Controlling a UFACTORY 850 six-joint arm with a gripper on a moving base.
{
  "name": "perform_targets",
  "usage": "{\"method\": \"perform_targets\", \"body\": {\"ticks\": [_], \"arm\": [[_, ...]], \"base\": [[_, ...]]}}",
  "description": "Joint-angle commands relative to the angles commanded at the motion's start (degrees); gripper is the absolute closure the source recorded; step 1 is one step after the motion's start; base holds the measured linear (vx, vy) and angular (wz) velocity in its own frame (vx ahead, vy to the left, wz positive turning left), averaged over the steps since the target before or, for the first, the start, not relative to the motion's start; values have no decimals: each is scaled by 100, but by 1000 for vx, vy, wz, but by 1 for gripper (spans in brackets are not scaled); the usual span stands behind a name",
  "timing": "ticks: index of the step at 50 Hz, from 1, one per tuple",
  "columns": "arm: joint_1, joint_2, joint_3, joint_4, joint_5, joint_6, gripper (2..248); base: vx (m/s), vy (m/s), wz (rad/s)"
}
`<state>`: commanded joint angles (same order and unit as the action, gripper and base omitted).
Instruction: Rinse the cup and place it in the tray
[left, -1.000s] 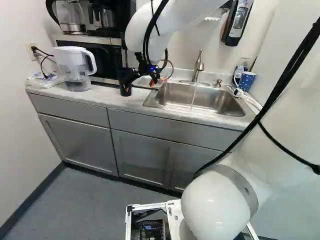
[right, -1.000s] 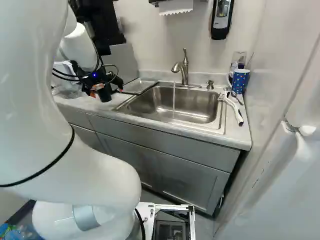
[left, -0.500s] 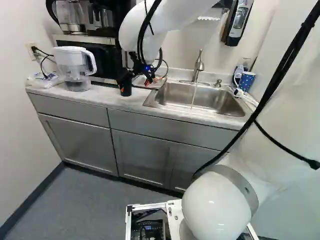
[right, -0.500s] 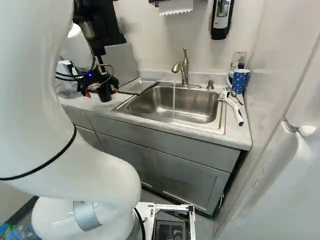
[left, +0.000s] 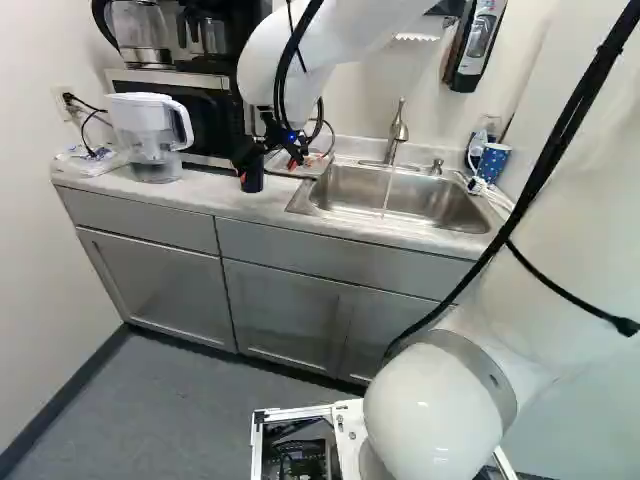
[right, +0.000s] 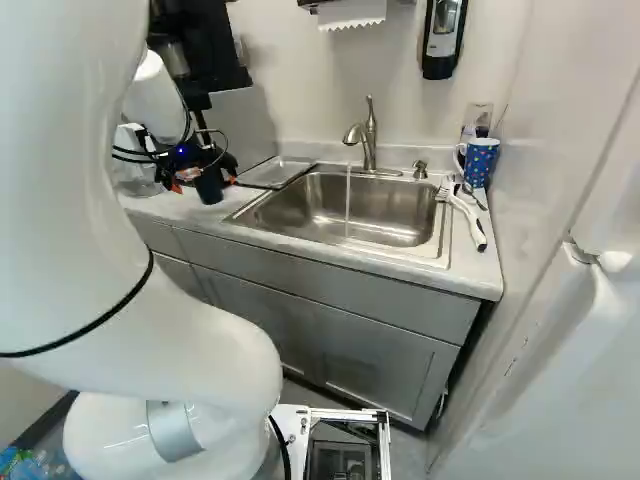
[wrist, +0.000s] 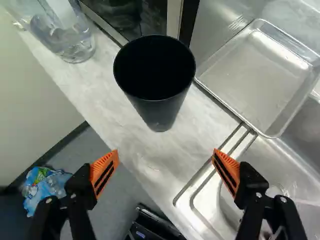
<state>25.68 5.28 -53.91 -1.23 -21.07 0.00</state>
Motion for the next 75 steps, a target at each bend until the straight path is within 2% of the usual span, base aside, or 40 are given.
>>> {"method": "perform_targets", "body": {"ticks": [28,75], "arm": [[61,-161,234,0,905,0,3],[87,-667,371,0,2541,0,3]], "base": [[0,0,0],[0,0,0]]}}
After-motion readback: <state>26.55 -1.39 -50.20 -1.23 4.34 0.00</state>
